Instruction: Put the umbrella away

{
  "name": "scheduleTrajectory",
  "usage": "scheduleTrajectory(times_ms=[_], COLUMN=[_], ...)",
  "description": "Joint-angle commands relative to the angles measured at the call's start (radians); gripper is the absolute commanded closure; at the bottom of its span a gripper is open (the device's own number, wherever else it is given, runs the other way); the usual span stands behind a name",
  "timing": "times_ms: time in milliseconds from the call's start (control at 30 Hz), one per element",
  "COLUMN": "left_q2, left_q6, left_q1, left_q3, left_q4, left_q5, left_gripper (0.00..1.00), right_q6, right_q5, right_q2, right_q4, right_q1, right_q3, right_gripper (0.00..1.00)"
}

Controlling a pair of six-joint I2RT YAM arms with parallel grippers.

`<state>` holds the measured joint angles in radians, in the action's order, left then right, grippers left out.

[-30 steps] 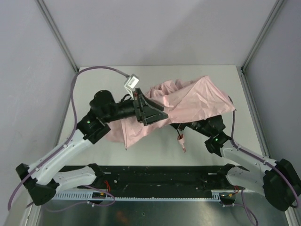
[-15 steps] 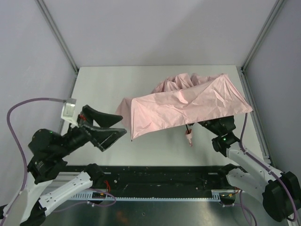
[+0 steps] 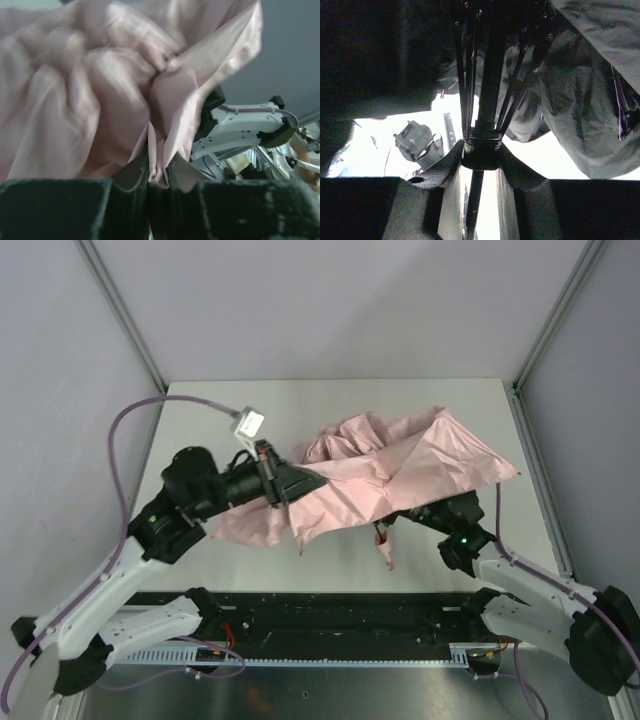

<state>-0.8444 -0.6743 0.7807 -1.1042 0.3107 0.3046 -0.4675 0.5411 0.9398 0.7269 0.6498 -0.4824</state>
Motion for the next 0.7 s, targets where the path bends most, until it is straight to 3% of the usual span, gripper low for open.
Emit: scheduleTrajectory(times_ms=[0, 200, 433, 600, 667], left_q2=[-0.148, -0.206, -0.152, -0.038, 0.015], left_q6=[-0.005, 0.055, 0.084, 0.086, 0.084], left_q1=[0.076, 0.136, 0.129, 0.122, 0.112], left_q3=[-0.089, -0.081, -0.024, -0.013, -0.009], left_q4=[-0.197, -0.212, -0.211, -0.206, -0.198], left_q5=[0.090, -0.076, -0.026, 0.036, 0.052], left_gripper=[0.85, 0.87, 0.44, 0.12, 0.04], right_q6=[-0.045, -0.195, -0.287, -0.371, -0.389], right_q5=[0.032, 0.071, 0.158, 0.201, 0.229], right_q2=[0.107, 0.240, 0.256, 0.243, 0.233], right_q4=[0.262, 0.525, 0.642, 0.731, 0.739], right_q1=[0.089, 0.110, 0.079, -0.028, -0.069], right_q3=[-0.021, -0.017, 0.001, 0.050, 0.055], right_gripper=[1.00, 1.00, 1.00, 1.00, 1.00])
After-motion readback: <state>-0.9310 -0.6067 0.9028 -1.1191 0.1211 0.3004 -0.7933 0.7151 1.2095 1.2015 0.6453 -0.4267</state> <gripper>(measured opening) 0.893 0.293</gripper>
